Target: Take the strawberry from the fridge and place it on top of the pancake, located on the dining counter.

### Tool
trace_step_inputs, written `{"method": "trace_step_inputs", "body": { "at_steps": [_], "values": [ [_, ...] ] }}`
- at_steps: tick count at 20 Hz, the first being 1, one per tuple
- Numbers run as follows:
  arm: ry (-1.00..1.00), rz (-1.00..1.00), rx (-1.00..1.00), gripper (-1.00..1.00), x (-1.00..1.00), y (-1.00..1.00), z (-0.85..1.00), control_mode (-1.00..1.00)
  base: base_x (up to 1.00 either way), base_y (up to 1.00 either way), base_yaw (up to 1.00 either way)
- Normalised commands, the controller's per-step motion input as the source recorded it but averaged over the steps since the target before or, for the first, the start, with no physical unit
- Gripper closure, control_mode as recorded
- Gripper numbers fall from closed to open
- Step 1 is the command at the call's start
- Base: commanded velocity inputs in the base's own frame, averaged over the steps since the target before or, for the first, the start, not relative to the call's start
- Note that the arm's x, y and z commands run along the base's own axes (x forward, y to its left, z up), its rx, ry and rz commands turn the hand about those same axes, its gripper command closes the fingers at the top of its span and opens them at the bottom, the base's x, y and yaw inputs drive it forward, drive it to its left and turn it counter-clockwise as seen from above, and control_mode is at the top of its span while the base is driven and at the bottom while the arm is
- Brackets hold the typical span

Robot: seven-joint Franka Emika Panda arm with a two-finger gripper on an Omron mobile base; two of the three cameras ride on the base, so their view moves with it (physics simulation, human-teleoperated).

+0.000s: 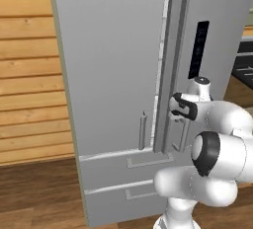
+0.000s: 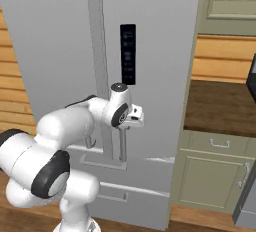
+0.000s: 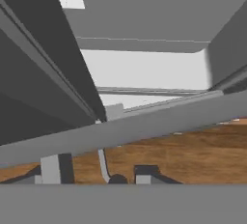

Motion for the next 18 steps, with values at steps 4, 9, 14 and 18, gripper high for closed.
{"method": "trace_step_inputs", "body": {
  "at_steps": [4,9,14,18],
  "values": [
    [-0.05,-0.06,0.11,1.0,-1.0,-0.77,0.0,-1.0,0.0,0.0,0.0],
    [-0.01,-0.05,0.15,1.0,-0.83,-0.94,0.09,-1.0,0.0,0.0,0.0],
    [-0.02,-0.03,0.15,-1.0,-0.64,-0.75,0.26,-1.0,0.0,0.0,0.0],
    [-0.23,-0.05,0.01,-1.0,-0.82,-0.04,0.82,-1.0,0.0,0.0,0.0]
  ]
}}
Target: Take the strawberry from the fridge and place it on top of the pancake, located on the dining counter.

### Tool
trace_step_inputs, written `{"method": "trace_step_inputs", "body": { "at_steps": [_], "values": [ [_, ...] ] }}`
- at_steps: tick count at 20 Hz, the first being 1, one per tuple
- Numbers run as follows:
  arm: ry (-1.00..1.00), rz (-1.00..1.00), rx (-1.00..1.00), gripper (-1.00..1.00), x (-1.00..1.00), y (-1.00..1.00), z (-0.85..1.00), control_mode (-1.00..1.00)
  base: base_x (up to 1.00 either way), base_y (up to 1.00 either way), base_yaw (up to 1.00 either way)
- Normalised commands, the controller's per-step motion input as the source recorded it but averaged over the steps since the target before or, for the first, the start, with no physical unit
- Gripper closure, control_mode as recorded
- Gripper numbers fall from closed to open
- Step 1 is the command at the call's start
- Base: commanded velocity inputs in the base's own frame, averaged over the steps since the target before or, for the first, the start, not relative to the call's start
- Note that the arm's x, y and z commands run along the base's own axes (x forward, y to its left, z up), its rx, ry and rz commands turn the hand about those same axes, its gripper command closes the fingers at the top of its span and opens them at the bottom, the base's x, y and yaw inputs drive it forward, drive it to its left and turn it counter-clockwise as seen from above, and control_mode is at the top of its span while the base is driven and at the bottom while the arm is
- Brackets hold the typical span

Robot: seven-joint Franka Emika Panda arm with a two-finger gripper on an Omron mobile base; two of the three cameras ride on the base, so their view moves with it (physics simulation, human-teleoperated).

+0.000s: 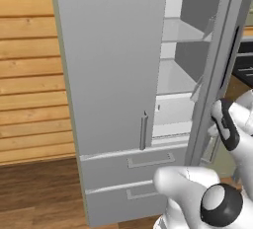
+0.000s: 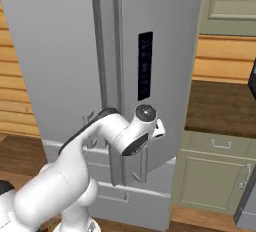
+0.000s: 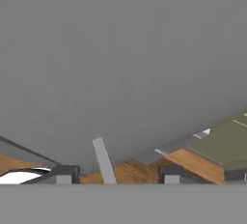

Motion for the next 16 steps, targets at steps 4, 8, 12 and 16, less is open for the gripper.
{"method": "trace_step_inputs", "body": {
  "at_steps": [4,8,12,16],
  "values": [
    [-0.13,-0.13,-0.16,-1.0,-0.93,0.39,1.0,-1.0,0.0,0.0,0.0],
    [-0.02,-0.11,-0.33,-1.0,-0.44,0.92,0.96,-1.0,0.0,0.0,0.0],
    [0.04,-0.22,-0.36,-1.0,-0.18,1.0,0.86,-1.0,0.0,0.0,0.0],
    [0.14,-0.21,-0.43,-1.0,-0.03,1.0,0.82,-1.0,0.0,0.0,0.0]
  ]
}}
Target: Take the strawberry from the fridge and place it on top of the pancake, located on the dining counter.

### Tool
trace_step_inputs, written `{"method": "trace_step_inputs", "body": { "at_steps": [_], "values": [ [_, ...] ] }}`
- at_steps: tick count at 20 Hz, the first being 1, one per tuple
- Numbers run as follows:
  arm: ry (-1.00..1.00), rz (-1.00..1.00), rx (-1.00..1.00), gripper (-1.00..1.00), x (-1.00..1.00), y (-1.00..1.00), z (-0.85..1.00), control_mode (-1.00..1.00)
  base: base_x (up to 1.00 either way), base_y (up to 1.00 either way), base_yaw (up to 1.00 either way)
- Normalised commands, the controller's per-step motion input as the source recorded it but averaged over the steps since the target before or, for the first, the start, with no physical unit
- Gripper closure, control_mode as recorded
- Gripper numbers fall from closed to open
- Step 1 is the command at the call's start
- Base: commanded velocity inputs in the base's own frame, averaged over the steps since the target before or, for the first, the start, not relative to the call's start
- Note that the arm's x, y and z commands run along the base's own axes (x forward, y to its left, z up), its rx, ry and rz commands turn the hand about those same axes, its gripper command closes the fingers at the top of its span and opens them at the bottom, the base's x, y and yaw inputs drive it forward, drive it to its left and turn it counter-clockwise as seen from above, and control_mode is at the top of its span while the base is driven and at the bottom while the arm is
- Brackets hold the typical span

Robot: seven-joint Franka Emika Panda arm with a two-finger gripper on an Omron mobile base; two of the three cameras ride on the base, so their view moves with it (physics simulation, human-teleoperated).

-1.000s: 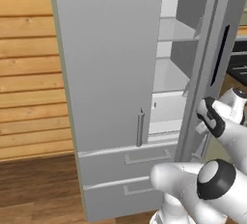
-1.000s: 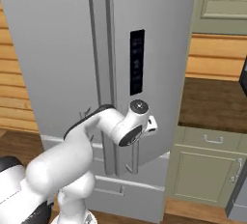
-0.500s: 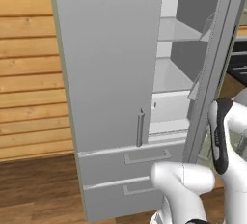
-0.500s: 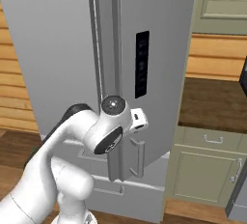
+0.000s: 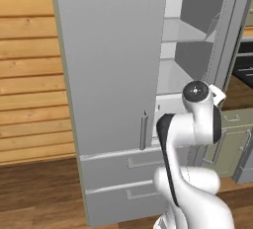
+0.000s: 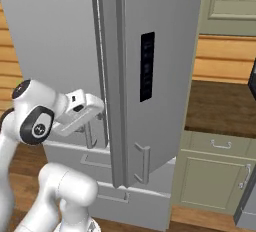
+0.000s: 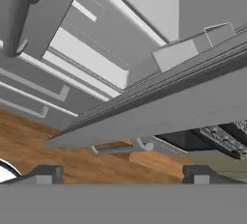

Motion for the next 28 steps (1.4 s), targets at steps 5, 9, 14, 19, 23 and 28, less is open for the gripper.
{"method": "trace_step_inputs", "body": {
  "at_steps": [5,9,14,19,23,28],
  "values": [
    [0.42,-0.25,-0.45,-1.0,0.39,0.57,0.61,-1.0,0.0,0.0,0.0],
    [0.59,-0.22,-0.31,-1.0,0.94,-0.03,0.14,-1.0,0.0,0.0,0.0],
    [0.27,-0.14,-0.02,-1.0,0.39,-0.41,-0.11,-1.0,0.0,0.0,0.0],
    [0.01,-0.01,0.0,-1.0,-0.05,-0.47,0.0,-1.0,0.0,0.0,0.0],
    [-0.08,-0.01,0.0,-1.0,-0.5,-0.58,0.0,-1.0,0.0,0.0,0.0],
    [-0.09,-0.03,0.0,-1.0,-0.59,-0.6,0.0,-1.0,0.0,0.0,0.0]
  ]
}}
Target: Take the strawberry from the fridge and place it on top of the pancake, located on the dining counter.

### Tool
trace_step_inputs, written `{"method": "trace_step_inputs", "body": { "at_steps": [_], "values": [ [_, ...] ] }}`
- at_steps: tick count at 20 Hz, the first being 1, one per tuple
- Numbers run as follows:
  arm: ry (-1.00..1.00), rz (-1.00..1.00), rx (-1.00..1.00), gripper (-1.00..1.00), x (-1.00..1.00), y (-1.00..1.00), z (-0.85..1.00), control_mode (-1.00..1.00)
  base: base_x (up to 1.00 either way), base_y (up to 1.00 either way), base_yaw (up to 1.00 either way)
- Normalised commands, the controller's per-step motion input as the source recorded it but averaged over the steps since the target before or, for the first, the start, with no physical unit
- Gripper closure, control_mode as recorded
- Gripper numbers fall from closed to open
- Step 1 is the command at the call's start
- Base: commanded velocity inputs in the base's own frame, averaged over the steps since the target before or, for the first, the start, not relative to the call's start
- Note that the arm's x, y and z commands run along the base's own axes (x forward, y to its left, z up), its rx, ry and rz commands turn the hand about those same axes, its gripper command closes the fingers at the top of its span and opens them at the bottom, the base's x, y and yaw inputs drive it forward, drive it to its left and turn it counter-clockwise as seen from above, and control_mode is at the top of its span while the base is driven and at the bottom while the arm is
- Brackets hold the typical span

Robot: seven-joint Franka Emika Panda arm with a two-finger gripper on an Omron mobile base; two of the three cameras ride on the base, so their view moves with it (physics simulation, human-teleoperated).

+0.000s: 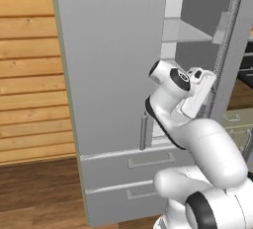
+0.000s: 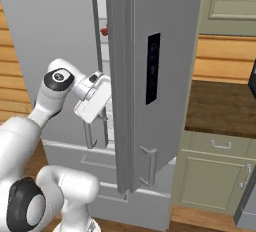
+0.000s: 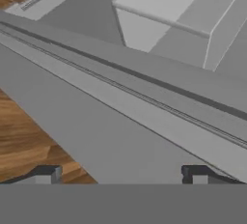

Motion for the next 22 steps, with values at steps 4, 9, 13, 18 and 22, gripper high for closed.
{"method": "trace_step_inputs", "body": {
  "at_steps": [4,9,13,18,22],
  "values": [
    [-0.08,-0.06,0.01,-1.0,-0.63,-0.78,0.0,-1.0,0.0,0.0,0.0],
    [-0.07,-0.08,0.05,-1.0,-0.56,-0.96,0.0,-1.0,0.0,0.0,0.0],
    [-0.06,-0.05,0.07,-1.0,-0.25,-0.88,0.02,-1.0,0.0,0.0,0.0],
    [-0.12,0.0,0.19,-1.0,-0.24,-0.23,0.07,-1.0,0.0,0.0,0.0],
    [-0.16,0.0,0.37,-1.0,-0.21,0.55,0.37,-1.0,0.0,0.0,0.0]
  ]
}}
